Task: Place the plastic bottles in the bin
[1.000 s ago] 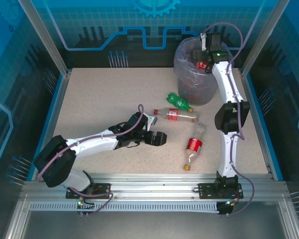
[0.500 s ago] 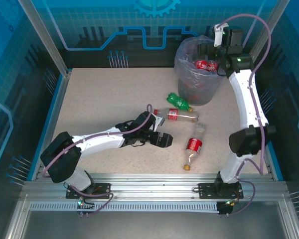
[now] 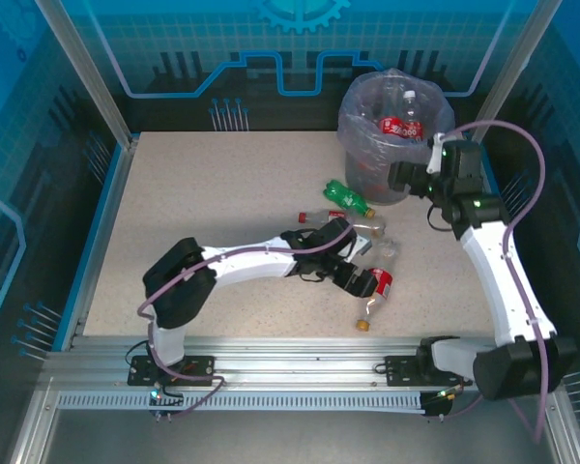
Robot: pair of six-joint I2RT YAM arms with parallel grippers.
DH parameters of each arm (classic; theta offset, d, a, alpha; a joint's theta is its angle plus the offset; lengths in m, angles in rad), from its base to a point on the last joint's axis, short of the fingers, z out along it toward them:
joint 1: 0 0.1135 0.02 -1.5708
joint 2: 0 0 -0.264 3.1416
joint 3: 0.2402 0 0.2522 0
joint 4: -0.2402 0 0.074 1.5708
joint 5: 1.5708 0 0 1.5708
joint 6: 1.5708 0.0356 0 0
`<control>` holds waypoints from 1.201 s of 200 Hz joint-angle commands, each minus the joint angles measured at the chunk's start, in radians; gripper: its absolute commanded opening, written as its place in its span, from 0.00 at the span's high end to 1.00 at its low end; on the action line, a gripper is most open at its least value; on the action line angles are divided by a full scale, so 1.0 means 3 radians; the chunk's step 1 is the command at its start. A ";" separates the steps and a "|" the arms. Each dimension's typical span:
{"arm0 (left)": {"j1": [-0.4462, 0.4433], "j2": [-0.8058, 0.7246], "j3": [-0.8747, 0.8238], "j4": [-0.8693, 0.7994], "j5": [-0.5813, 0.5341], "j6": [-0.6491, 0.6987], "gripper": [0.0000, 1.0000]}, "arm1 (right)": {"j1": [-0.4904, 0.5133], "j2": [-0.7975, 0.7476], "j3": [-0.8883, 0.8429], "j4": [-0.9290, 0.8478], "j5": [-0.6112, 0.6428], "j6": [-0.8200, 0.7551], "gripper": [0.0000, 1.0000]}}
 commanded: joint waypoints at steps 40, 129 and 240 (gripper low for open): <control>-0.0147 0.0607 0.0767 -0.0620 -0.0077 0.0252 0.01 | -0.0154 -0.0624 -0.0670 0.0244 0.0041 0.0363 0.00; -0.0152 0.0819 0.0931 -0.0801 -0.0070 0.0229 0.21 | -0.0228 -0.0697 -0.0957 0.0683 -0.0058 0.0582 0.00; 0.0198 -0.0401 -0.0252 0.0110 -0.0071 0.0117 0.30 | -0.0321 -0.0618 -0.0791 0.0538 -0.0781 0.0557 0.00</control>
